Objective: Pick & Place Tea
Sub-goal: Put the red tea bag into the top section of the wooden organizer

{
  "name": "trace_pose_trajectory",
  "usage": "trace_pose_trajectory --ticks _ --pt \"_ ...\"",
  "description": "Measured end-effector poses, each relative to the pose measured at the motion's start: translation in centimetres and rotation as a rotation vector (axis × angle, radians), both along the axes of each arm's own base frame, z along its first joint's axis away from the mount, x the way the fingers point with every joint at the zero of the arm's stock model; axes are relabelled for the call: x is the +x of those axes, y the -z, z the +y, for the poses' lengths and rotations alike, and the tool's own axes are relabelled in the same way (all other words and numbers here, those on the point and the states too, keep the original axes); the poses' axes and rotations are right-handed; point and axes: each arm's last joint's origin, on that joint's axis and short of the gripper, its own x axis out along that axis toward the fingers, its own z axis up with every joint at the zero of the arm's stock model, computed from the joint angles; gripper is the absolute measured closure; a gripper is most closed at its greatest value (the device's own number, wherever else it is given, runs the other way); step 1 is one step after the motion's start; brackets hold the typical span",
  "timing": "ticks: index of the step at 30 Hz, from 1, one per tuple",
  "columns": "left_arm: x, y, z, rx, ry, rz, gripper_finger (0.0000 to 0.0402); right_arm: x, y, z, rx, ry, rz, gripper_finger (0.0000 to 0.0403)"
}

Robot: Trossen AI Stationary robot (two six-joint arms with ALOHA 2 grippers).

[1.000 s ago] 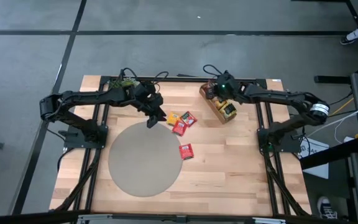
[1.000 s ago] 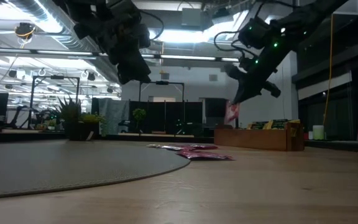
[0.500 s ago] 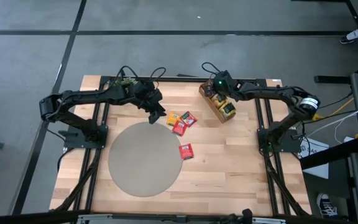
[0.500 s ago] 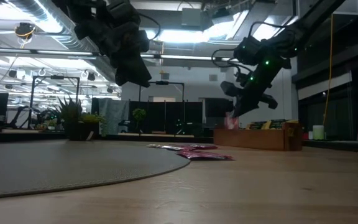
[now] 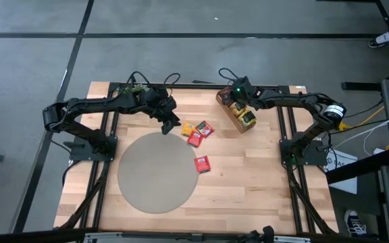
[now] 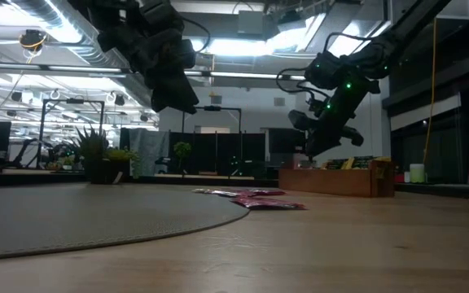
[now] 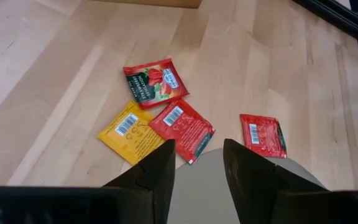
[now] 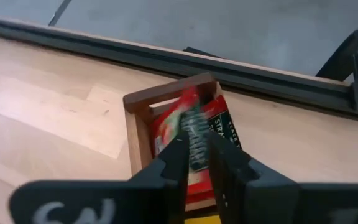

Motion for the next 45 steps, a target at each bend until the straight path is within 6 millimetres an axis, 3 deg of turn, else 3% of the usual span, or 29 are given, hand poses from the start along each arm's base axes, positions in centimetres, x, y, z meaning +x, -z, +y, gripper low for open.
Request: trace_pose_trajectory --ticks 9,15,22,30,38,45 --pt "-0.1 0.0 0.3 0.012 0.000 -0.001 0.0267 0.0 0.0 0.1 -0.005 -0.040 0.031 0.0314" --pt "-0.1 -0.1 0.3 0.018 0.002 -0.011 0.0271 0.6 -0.7 1.2 0.098 -0.172 -0.092 0.0313" --pt "0.2 -0.4 0.3 0.093 0.043 -0.046 0.0272 2.8 -2.0 5.3 0.220 -0.314 -0.213 0.0328" --pt "0.7 -0.2 -0.7 0.112 0.066 -0.033 0.0272 5.4 -2.7 11.6 0.413 -0.558 -0.296 0.0351" --pt "3.1 1.8 -3.4 0.073 0.161 -0.004 0.0272 6.0 -2.4 17.0 0.587 -0.693 -0.266 0.0358" --pt "5.6 3.0 -6.0 -0.050 0.112 -0.061 0.0272 5.3 -1.8 20.5 0.646 -0.760 -0.144 0.0358"
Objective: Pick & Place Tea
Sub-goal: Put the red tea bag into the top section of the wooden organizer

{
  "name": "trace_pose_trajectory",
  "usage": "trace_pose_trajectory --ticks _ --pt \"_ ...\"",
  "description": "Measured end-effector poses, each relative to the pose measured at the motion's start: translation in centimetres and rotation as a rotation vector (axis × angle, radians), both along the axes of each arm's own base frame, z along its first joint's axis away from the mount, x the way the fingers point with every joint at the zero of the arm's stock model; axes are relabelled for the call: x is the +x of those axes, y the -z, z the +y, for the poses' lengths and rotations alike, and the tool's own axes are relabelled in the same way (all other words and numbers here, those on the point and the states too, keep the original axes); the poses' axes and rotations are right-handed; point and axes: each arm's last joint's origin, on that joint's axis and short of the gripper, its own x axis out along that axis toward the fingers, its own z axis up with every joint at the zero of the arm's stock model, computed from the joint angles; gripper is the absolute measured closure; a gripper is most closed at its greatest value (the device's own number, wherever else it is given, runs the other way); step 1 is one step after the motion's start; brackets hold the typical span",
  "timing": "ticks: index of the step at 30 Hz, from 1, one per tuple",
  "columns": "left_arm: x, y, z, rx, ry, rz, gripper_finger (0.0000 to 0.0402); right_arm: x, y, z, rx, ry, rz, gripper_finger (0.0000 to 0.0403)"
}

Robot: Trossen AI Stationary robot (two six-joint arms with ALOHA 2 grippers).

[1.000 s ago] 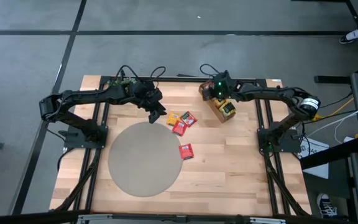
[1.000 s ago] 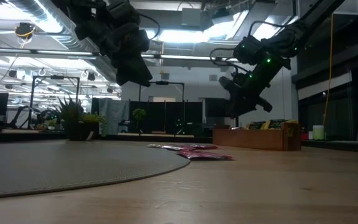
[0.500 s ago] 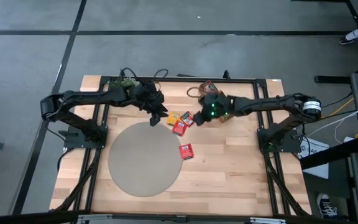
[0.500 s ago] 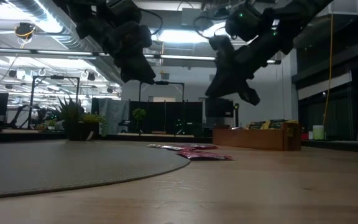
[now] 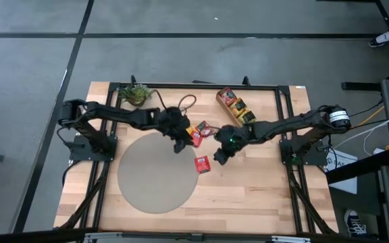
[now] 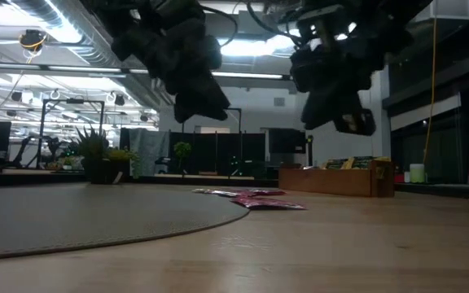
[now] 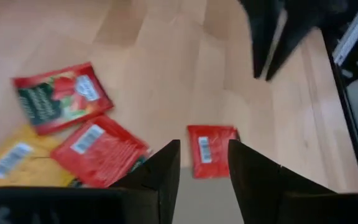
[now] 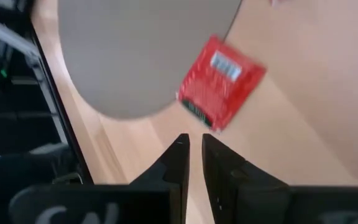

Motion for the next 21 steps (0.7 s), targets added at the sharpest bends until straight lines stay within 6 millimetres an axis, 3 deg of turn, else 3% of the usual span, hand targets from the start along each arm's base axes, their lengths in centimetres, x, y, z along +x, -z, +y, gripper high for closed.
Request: trace_pose_trajectory --ticks 8,17,21 --pt "2.2 2.8 -3.3 -0.061 -0.072 0.095 0.0285 -0.3 0.2 2.4 -0.066 -0.053 0.010 0.0358" --pt "3.8 6.2 -5.6 0.031 -0.110 0.143 0.0389 -0.6 0.3 4.3 -0.184 -0.017 -0.003 0.0358" --pt "4.6 6.9 -5.6 -0.013 -0.149 0.097 0.0397 -0.7 0.2 4.7 -0.175 -0.001 -0.005 0.0358"
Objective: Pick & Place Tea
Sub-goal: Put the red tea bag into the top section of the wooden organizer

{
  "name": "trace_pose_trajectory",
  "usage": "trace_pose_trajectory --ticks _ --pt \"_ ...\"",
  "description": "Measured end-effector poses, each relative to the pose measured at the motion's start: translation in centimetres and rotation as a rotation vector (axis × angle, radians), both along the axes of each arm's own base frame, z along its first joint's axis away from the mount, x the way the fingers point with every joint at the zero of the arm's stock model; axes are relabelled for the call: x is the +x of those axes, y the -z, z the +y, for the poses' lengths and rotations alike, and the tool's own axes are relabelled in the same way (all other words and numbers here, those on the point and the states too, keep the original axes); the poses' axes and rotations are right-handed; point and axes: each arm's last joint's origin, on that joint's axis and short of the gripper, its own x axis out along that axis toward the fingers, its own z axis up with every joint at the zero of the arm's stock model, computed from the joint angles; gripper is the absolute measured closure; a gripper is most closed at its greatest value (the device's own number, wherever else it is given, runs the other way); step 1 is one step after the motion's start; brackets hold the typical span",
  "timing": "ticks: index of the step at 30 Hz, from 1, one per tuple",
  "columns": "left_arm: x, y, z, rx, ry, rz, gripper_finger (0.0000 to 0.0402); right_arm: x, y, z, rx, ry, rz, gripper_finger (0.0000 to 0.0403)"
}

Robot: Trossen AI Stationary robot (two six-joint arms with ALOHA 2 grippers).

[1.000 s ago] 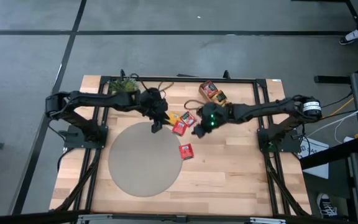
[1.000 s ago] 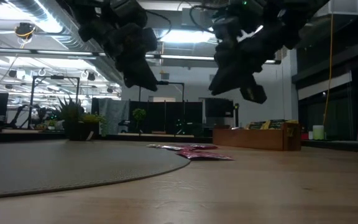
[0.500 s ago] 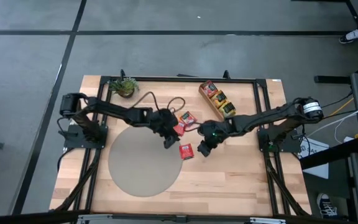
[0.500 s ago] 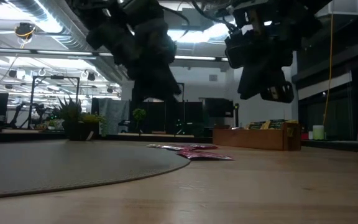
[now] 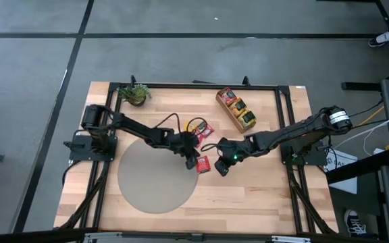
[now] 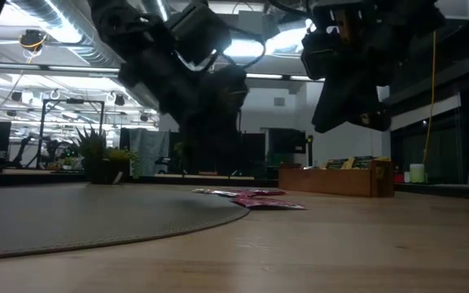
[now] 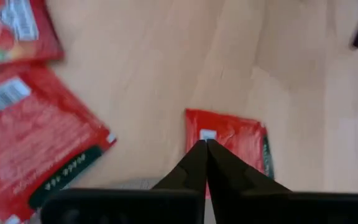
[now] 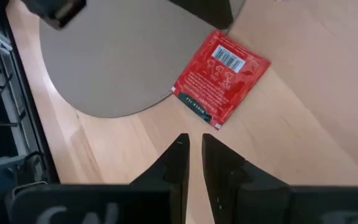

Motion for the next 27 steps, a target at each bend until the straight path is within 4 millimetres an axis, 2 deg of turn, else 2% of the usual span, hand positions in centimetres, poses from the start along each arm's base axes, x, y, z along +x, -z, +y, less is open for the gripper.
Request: trace_pose_trajectory --ticks 5,10,14,20,27 --pt "0.3 1.2 -0.2 -0.066 0.012 0.017 0.0399 0.0 0.0 0.2 0.036 0.038 0.004 0.0358" --pt "-0.3 2.1 -0.3 -0.100 0.051 0.114 0.0399 0.1 -0.1 0.2 0.097 0.112 0.005 0.0358" --pt "-0.7 2.3 -0.3 -0.086 0.068 0.156 0.0399 0.1 0.2 0.1 0.110 0.221 0.021 0.0358" --pt "-0.9 2.4 -0.3 -0.072 0.070 0.167 0.0399 1.0 2.7 0.3 0.175 0.332 0.102 0.0351" --pt "-1.1 2.0 -0.3 -0.071 0.087 0.162 0.0399 2.3 5.8 1.1 0.270 0.311 0.152 0.0285"
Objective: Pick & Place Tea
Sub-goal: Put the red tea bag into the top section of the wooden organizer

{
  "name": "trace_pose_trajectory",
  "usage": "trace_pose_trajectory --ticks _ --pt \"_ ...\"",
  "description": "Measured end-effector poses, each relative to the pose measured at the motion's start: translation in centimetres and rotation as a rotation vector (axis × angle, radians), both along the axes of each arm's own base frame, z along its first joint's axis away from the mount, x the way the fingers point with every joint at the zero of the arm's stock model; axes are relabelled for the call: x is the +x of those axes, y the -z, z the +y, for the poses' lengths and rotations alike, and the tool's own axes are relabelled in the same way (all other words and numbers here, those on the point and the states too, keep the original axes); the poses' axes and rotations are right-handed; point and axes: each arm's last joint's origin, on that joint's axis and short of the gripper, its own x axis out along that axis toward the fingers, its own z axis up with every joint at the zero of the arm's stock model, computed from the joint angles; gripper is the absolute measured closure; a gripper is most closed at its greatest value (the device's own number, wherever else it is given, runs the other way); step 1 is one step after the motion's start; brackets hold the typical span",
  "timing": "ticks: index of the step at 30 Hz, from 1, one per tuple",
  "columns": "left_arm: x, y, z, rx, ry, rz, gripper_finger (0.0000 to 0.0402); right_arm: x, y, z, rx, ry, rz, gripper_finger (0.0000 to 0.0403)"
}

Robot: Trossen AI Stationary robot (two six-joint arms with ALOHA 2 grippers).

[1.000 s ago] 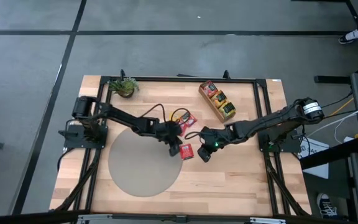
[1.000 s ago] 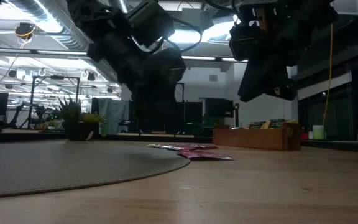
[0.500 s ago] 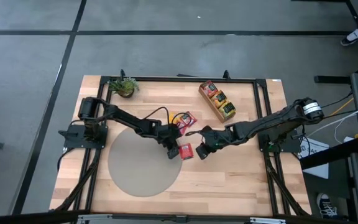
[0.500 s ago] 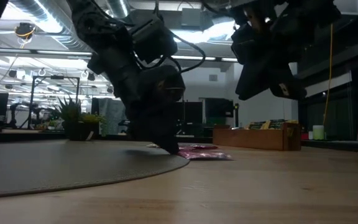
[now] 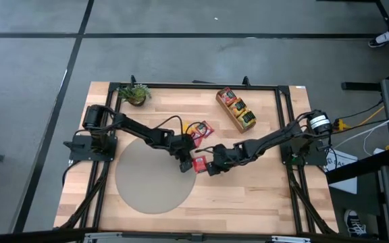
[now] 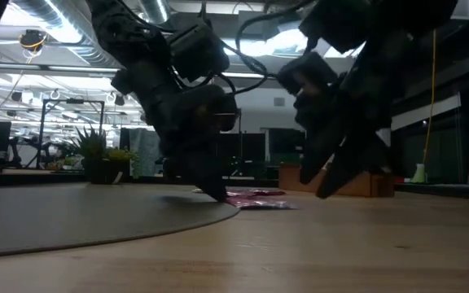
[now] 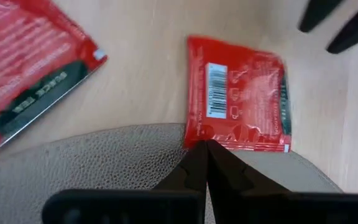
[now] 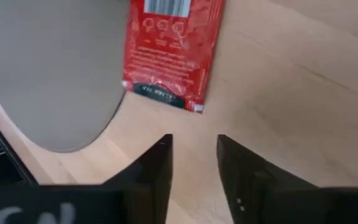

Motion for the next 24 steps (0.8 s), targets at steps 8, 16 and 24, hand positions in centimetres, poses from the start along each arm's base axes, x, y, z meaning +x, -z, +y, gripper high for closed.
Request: trace_pose_trajectory --ticks 8,16,24 --pt "-0.2 -3.6 0.2 0.063 0.069 -0.142 0.0399 0.2 -0.4 0.0 0.023 0.021 -0.033 0.0242" --pt "0.2 -1.9 0.1 0.055 0.074 -0.113 0.0399 0.4 -0.5 0.1 0.041 0.040 -0.050 0.0240" --pt "0.8 1.6 0.2 -0.027 0.084 -0.027 0.0399 0.3 -0.4 0.0 0.034 0.048 -0.041 0.0240"
